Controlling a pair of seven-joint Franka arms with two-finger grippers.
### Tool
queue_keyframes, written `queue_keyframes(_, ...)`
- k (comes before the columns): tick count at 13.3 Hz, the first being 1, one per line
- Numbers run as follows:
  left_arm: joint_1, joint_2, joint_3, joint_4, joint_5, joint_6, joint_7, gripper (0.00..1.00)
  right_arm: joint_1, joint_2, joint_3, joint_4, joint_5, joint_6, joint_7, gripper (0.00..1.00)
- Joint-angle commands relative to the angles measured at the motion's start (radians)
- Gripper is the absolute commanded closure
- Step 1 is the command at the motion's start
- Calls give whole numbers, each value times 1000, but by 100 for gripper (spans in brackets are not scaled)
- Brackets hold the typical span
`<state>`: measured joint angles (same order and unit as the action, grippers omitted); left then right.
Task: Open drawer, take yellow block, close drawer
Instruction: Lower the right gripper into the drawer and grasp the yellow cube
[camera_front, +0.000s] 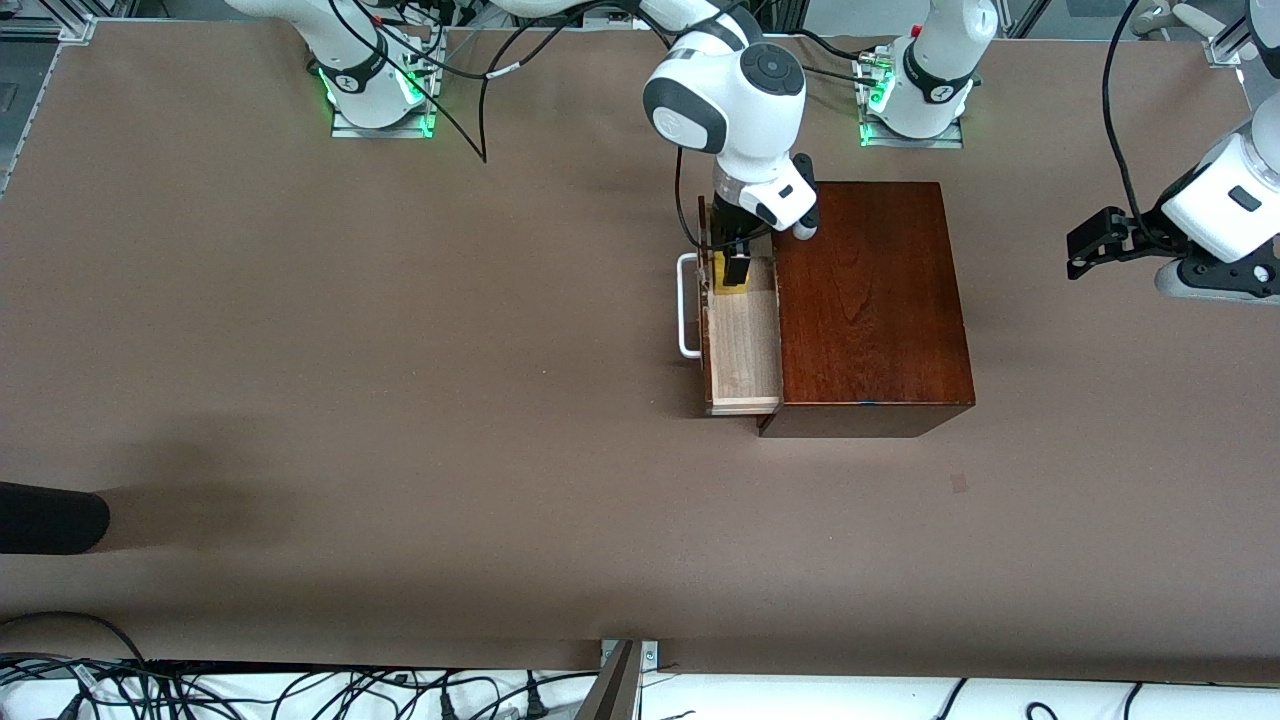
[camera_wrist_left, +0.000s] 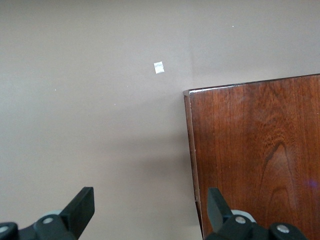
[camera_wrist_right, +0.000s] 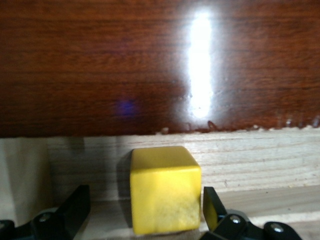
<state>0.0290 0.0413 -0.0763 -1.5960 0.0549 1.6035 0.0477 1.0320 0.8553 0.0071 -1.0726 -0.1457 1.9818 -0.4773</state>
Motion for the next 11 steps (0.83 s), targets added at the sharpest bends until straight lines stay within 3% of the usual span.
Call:
queue_keyframes(1, -6, -9, 4, 10, -26, -13, 14, 0, -4, 33, 2, 36, -14, 12, -17, 0)
queue_keyframes(2, -6, -6, 4, 11, -26, -13, 11, 0, -4, 34, 2, 36, -15, 12, -17, 1)
queue_keyframes(3, -7, -1, 4, 22, -26, -14, 11, 0, -4, 34, 1, 36, -15, 11, -18, 20)
queue_keyframes(5, -8, 6, 4, 28, -26, -16, 9, 0, -4, 28, -6, 36, -15, 5, -12, 87)
queue_keyframes(6, -8, 6, 4, 28, -26, -17, 9, 0, -4, 25, -7, 37, -14, 3, -9, 100)
queue_keyframes(9, -8, 6, -2, 30, -26, -19, 9, 0, -6, 10, -9, 42, -14, -14, -15, 100)
queue_keyframes(11, -8, 6, -2, 30, -26, -19, 9, 0, -4, -22, -9, 89, -8, -93, -6, 100)
